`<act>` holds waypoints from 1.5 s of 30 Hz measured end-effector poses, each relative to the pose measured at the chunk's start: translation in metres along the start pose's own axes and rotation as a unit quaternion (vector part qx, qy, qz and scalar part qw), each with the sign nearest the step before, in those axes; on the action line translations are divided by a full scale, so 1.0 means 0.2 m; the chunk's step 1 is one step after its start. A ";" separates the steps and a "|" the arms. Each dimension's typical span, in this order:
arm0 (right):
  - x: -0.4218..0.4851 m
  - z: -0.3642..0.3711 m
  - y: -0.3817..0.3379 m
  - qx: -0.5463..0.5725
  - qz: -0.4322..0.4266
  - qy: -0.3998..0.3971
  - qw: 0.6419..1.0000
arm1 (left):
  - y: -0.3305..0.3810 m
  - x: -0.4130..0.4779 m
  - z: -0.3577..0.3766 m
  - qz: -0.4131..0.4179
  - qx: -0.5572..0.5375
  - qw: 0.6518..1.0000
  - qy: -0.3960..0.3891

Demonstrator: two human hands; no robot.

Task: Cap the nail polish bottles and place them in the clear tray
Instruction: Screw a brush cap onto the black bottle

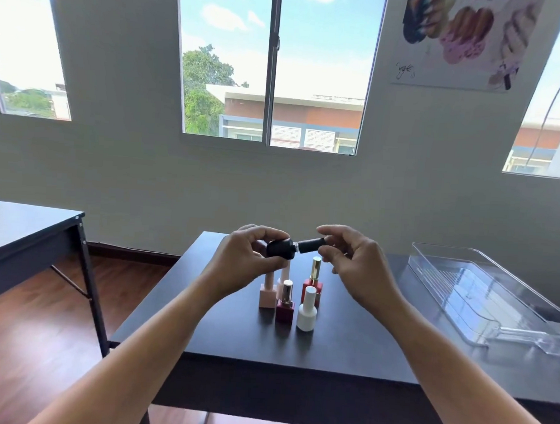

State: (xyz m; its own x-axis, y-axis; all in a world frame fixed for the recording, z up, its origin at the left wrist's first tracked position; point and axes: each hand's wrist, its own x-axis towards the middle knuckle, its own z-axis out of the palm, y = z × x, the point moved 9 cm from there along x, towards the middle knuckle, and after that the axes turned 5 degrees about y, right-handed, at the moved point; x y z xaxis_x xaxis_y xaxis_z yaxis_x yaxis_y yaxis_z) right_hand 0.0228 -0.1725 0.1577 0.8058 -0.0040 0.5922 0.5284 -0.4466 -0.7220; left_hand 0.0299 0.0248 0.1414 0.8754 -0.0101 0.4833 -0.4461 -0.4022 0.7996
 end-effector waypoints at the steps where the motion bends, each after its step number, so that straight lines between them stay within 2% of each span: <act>1: 0.00 -0.01 0.01 0.015 0.012 0.002 1.000 | 0.00 0.00 0.01 0.004 0.002 1.000 0.001; 6: -0.01 -0.01 0.05 0.045 0.035 -0.004 0.998 | 0.00 -0.01 0.04 0.018 0.003 1.000 0.001; 12: -0.03 -0.02 0.10 -0.051 0.027 0.009 0.998 | -0.01 -0.04 0.08 0.029 0.009 1.000 0.001; 18: -0.03 -0.01 0.14 -0.079 0.041 -0.004 0.996 | -0.04 -0.06 0.11 0.017 0.004 1.000 -0.011; 21: -0.06 0.02 0.18 -0.030 0.073 -0.044 0.996 | -0.06 -0.07 0.11 0.013 0.006 1.000 -0.011; 24: -0.08 0.05 0.19 0.025 0.060 -0.079 0.995 | -0.08 -0.07 0.11 0.009 0.010 1.000 -0.009; 30: -0.11 0.04 0.21 0.061 0.044 -0.058 0.995 | -0.09 -0.09 0.12 0.011 0.010 1.000 -0.006; 39: -0.11 0.04 0.25 0.032 0.080 -0.010 0.996 | -0.07 -0.14 0.16 0.018 -0.026 1.000 0.004; 42: -0.11 0.04 0.26 -0.004 0.100 -0.027 0.995 | -0.09 -0.14 0.17 0.016 -0.019 1.000 -0.003; 45: -0.13 0.05 0.25 0.018 0.103 -0.060 0.993 | -0.11 -0.13 0.16 0.014 -0.014 1.000 -0.003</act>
State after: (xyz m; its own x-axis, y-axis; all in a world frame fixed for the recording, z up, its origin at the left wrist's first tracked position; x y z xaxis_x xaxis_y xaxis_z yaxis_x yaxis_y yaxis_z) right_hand 0.0311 -0.1848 0.1033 0.9225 0.0150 0.3856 0.3565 -0.4154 -0.8368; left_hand 0.0224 0.0041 0.1004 0.8635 -0.0264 0.5037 -0.4754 -0.3765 0.7951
